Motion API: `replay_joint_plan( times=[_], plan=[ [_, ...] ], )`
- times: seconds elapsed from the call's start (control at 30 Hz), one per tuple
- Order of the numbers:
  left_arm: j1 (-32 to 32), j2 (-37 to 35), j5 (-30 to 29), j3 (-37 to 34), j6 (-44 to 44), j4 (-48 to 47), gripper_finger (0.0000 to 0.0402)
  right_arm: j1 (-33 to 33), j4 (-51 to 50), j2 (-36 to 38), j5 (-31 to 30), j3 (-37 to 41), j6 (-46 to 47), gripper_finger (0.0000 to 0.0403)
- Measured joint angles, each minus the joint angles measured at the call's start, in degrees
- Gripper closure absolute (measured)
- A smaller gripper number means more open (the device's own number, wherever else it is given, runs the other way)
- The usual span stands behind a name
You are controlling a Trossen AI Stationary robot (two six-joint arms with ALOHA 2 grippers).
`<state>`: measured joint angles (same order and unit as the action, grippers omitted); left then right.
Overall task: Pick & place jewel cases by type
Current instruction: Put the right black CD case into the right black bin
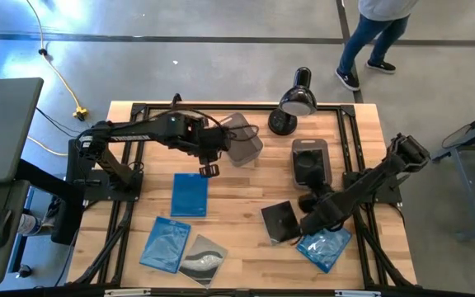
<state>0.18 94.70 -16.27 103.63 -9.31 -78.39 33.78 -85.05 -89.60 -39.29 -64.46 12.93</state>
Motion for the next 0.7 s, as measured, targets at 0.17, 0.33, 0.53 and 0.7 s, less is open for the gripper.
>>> replay_joint_plan(
  times=[0.17, 0.33, 0.53, 0.7],
  plan=[
    [-1.5, 0.0, 1.2, -9.5, -0.6, 0.8, 0.0305, 1.4, 12.6, 0.0, 2.8, -6.8, 11.9, 0.0277],
    [-5.2, -0.6, 1.0, -19.0, -2.0, 11.0, 0.0305, 4.9, 27.4, 0.0, 2.5, -6.9, 5.3, 0.0277],
    [-8.8, -3.5, -1.4, -26.4, -0.2, 22.6, 0.0305, 7.9, 40.6, -0.4, 0.0, -3.8, 6.1, 0.0277],
    [-9.7, -6.6, 6.4, -37.9, 1.4, 45.3, 0.0305, 9.0, 43.3, -4.6, 3.6, -3.7, 6.1, 0.0277]
  ],
)
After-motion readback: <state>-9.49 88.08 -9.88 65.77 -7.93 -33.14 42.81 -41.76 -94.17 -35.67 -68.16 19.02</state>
